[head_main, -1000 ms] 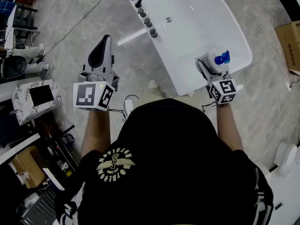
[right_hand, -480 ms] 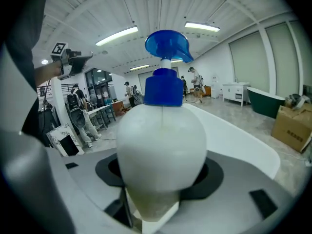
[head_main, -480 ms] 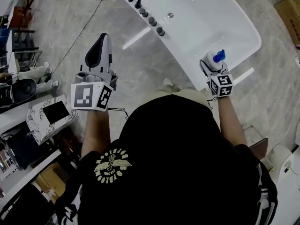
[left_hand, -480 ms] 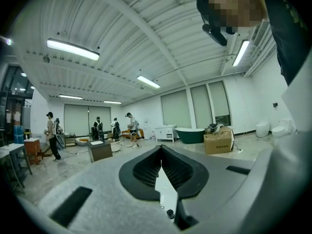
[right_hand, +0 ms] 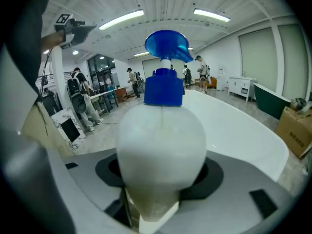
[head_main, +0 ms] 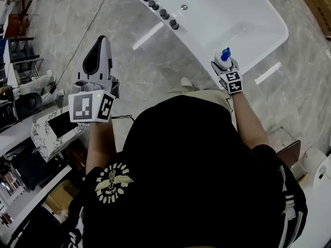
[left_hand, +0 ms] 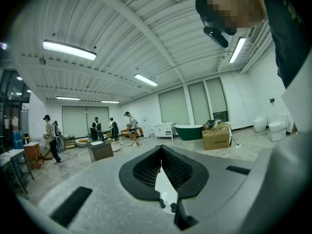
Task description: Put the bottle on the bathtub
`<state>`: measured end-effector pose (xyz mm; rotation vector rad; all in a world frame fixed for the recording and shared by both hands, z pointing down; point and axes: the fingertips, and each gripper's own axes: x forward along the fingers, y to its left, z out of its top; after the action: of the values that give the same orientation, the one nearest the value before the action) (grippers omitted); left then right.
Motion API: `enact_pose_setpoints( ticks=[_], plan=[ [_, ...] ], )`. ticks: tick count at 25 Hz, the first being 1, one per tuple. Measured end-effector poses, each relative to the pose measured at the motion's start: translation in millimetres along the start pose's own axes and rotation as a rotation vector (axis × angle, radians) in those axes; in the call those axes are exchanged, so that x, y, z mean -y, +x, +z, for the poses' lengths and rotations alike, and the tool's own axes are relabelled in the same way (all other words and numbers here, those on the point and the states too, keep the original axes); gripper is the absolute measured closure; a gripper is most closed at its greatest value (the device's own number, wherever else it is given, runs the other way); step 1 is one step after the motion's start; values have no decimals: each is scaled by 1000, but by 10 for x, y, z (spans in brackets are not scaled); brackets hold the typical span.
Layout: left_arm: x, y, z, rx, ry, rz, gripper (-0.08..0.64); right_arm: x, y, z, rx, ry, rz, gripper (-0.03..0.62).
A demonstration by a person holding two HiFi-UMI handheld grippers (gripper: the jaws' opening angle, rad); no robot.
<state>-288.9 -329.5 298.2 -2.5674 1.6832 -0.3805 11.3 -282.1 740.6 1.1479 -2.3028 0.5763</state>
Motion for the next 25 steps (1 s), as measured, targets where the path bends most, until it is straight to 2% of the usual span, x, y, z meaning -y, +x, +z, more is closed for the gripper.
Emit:
enact_pose_setpoints(
  ticks=[4, 11, 18, 25],
  plan=[
    [8, -103, -77, -24, 1, 22, 551, -31, 151, -149, -33, -40, 20, 330],
    [126, -316, -292, -96, -17, 78, 551, -192, 465, -206, -45, -98, 147, 330],
    [282, -529, -534, -182, -44, 154, 551, -263, 787, -324, -82, -182, 232, 330],
    [408, -820, -715, -260, -68, 218, 551, -310, 943, -291, -53, -234, 237, 330]
  ],
)
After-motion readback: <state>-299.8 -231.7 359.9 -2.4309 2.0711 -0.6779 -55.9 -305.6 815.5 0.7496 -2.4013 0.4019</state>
